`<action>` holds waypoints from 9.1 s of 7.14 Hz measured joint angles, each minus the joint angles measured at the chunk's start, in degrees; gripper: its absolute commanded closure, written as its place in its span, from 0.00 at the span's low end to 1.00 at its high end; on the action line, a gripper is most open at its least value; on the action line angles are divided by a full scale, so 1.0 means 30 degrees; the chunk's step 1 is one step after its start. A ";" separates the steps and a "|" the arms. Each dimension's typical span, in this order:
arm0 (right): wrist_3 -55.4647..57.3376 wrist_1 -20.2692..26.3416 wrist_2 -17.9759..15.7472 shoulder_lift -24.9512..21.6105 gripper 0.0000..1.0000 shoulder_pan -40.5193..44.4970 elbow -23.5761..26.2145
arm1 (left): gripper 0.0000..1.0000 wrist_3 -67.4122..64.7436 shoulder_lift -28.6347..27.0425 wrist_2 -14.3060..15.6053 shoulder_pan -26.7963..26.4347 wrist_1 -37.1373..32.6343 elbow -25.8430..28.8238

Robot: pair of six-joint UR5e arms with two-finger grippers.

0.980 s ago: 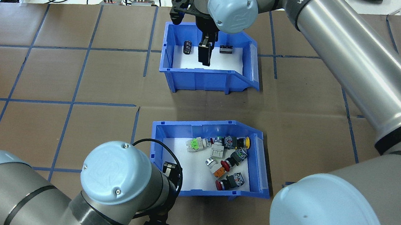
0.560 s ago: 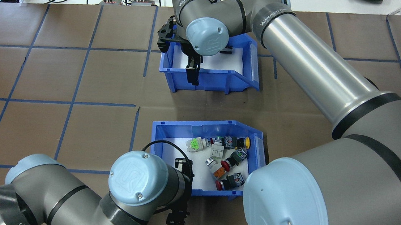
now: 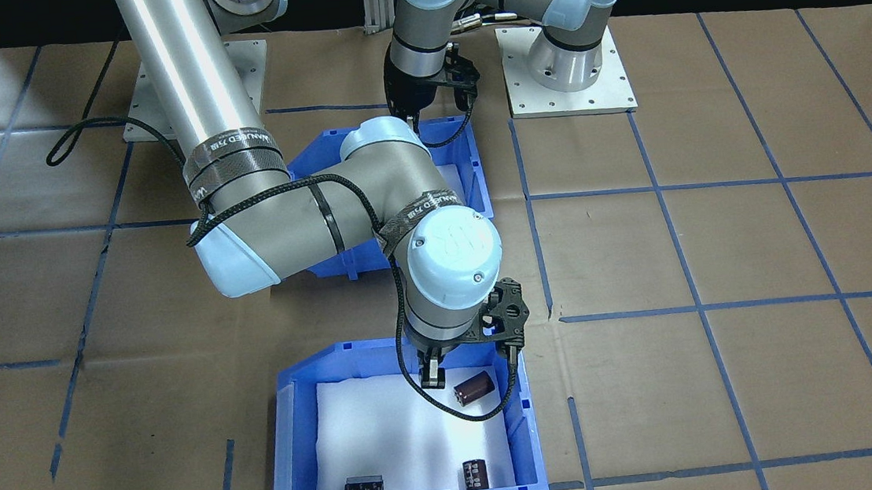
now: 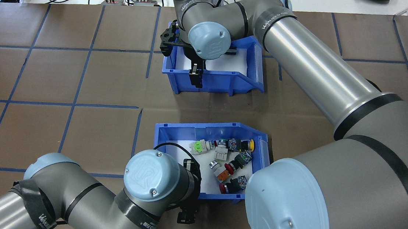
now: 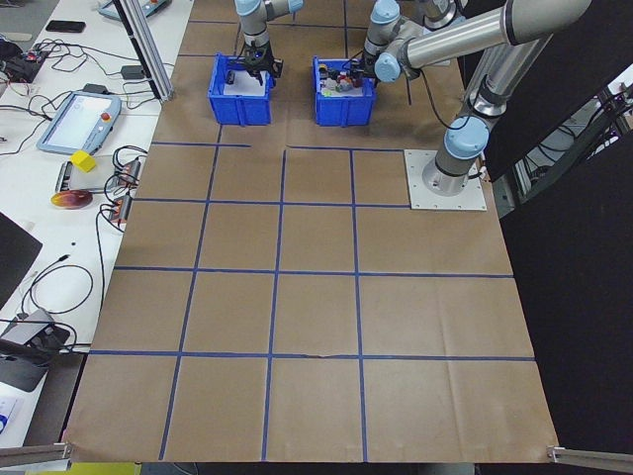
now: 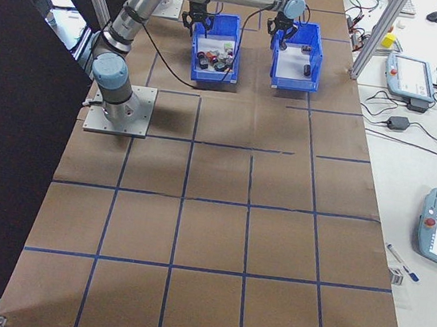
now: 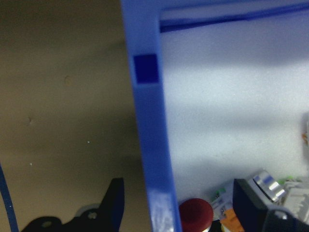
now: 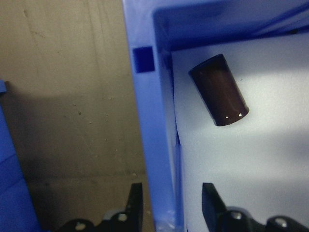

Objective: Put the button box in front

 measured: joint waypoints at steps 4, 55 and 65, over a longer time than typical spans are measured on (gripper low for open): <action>-0.0542 -0.0008 -0.1449 -0.1021 0.95 -0.0264 -0.0024 | 1.00 0.0385 0.0050 0.0228 0.0135 0.0588 0.0267; 0.2328 -0.4748 -0.2061 -1.4070 0.00 0.3052 1.7109 | 0.01 4.2239 -0.0610 0.3232 0.9252 -1.5865 1.4082; 1.5998 -0.1425 -0.0632 -1.5112 0.00 -0.7690 1.1936 | 0.01 4.2211 -0.0724 0.3387 0.9281 -1.5843 1.4020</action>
